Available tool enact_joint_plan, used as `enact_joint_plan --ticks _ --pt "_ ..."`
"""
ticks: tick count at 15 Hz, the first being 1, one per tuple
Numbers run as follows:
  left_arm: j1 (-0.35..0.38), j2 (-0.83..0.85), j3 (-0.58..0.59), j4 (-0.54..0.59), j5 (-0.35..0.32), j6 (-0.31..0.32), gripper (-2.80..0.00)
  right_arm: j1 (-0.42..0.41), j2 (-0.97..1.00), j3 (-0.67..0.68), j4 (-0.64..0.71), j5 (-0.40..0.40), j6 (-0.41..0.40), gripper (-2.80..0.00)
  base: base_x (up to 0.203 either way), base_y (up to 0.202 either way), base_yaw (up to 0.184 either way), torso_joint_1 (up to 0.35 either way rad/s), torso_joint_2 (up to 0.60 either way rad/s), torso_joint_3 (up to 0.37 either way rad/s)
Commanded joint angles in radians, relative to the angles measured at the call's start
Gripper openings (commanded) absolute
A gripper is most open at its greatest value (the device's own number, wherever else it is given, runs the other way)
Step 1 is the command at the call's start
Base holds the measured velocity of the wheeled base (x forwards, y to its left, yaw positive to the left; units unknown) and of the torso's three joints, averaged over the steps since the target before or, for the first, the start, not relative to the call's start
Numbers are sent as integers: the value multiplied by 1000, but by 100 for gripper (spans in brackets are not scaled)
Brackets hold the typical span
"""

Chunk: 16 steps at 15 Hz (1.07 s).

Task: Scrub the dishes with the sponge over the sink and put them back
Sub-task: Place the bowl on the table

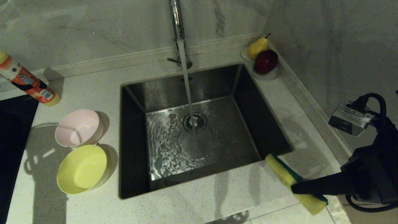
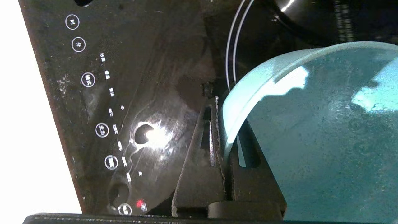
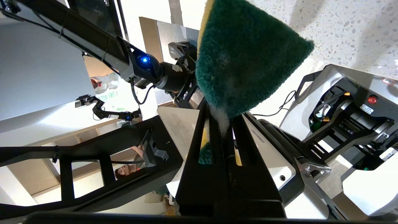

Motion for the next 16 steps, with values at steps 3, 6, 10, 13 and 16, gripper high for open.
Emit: enact_joint_plan --ticks 3,6,10,13,16 --pt "3 23 -6 4 -1 -4 -280 0 -8 2 2 3 2 -280 0 0 0 0 0 0" --pt "3 26 -21 24 -1 -2 0 -1 -14 2 4 3 2 -280 0 0 0 0 0 0" --pt "4 11 -49 48 -27 -5 0 -1 -19 3 4 3 2 -280 0 0 0 0 0 0" --pt "5 -79 -82 101 -94 -13 0 -1 -26 5 7 3 2 -280 0 0 0 0 0 0" --pt "4 -196 -153 182 -151 -17 0 -1 -29 5 10 3 2 -280 0 0 0 0 0 0"
